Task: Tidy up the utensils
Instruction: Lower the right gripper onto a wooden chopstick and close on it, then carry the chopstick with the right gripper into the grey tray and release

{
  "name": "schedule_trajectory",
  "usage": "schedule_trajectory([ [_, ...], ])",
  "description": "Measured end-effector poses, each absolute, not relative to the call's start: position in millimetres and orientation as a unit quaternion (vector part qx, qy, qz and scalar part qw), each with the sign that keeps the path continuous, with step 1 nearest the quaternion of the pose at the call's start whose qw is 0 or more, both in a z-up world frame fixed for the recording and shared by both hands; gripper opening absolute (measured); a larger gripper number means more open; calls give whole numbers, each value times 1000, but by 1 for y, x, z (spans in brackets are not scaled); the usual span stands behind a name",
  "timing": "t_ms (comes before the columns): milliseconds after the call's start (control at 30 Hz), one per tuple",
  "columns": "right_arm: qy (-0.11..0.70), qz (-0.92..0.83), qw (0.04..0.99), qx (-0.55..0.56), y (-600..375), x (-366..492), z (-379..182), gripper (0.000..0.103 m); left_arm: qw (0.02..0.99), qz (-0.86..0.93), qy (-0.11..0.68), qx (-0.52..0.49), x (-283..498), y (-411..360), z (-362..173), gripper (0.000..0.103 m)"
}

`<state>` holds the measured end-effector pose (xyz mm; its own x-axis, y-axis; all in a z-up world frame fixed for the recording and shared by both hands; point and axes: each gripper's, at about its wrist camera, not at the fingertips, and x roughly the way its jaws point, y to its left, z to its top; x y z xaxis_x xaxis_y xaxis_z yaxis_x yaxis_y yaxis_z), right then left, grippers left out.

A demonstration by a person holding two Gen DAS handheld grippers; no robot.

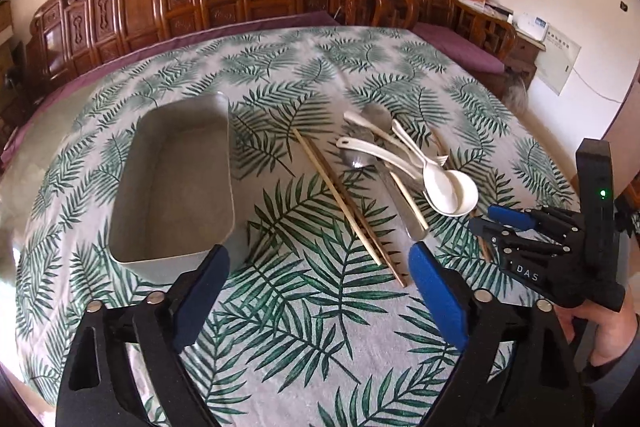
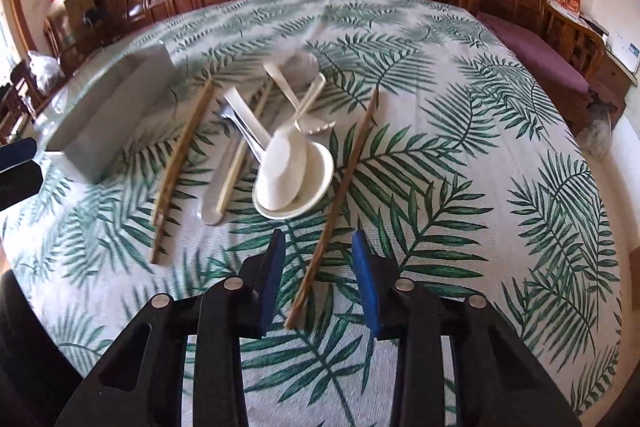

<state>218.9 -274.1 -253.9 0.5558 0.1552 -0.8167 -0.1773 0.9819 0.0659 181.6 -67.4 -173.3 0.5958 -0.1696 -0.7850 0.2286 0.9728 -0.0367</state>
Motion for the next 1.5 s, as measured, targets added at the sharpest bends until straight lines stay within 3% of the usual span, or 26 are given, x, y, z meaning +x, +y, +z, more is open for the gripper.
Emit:
schedule_trajectory([
  [167, 466, 79, 881, -22, -280, 223, -259, 22, 884, -114, 452, 40, 193, -79, -189, 79],
  [233, 468, 67, 881, -28, -284, 225, -259, 8, 882, -114, 456, 44, 199, -86, -195, 77],
  [267, 468, 61, 881, -31, -286, 225, -259, 6, 880, -116, 458, 44, 202, -89, -198, 75],
  [400, 473, 53, 879, -16, -298, 227, -258, 6, 869, -113, 480, 33, 217, -96, -213, 61],
  [700, 470, 47, 882, -2, -307, 224, -259, 6, 856, -90, 506, 53, 243, -111, -235, 46],
  [1033, 469, 42, 882, -9, -305, 223, -259, 6, 856, -73, 507, 68, 253, -109, -241, 43],
  [1067, 469, 42, 882, -9, -305, 223, -259, 6, 856, -72, 507, 69, 254, -110, -241, 36],
  [1100, 470, 42, 882, -9, -305, 223, -259, 6, 854, -71, 511, 70, 256, -111, -243, 19],
  [1200, 472, 40, 881, -8, -308, 222, -259, 6, 850, -75, 517, 70, 254, -111, -244, 7],
  [1500, 462, 46, 885, -3, -307, 211, -248, 6, 850, -81, 518, 39, 242, -87, -237, 4],
])
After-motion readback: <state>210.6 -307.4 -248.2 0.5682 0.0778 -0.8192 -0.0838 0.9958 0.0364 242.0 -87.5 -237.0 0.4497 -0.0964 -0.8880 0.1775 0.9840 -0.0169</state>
